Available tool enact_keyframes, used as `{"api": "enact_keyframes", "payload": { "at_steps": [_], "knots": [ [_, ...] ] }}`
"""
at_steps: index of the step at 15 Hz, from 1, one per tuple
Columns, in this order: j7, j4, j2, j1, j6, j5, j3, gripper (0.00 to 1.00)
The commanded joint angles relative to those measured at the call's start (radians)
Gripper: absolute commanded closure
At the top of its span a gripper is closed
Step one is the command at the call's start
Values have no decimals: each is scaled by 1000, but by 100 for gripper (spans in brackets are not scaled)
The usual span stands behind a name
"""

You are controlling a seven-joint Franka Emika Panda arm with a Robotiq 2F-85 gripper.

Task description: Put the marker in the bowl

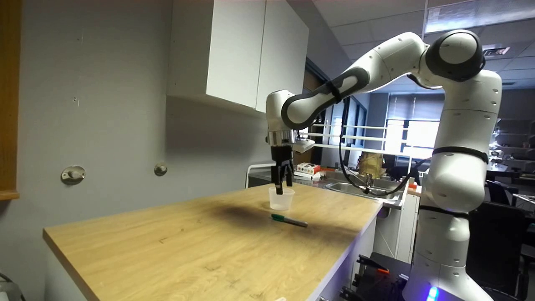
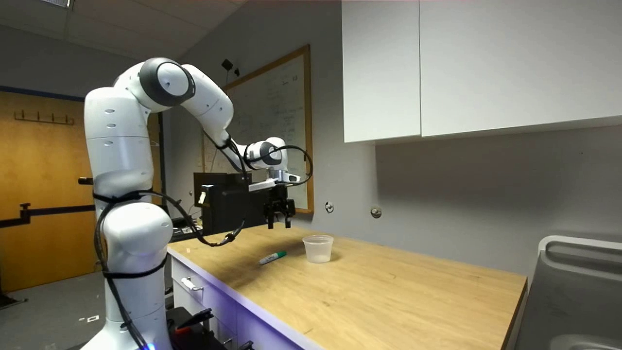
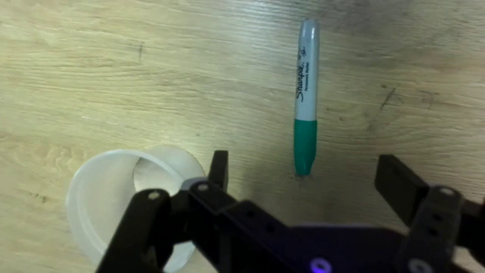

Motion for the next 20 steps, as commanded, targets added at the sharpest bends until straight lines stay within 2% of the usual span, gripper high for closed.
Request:
{"api": "enact_keyframes", "payload": {
  "at_steps": [1, 7, 17, 18, 19, 20],
  "knots": [
    [-12, 65, 81, 11, -50, 119, -36, 0],
    [-36, 49, 139, 8, -63, 232, -59, 0],
    [-74, 60, 241, 4, -77, 233, -75, 0],
    [-77, 61, 248, 5, -78, 231, -75, 25],
    [-78, 63, 253, 5, -80, 229, -75, 25],
    [-75, 65, 258, 6, -83, 226, -76, 32]
  ]
}}
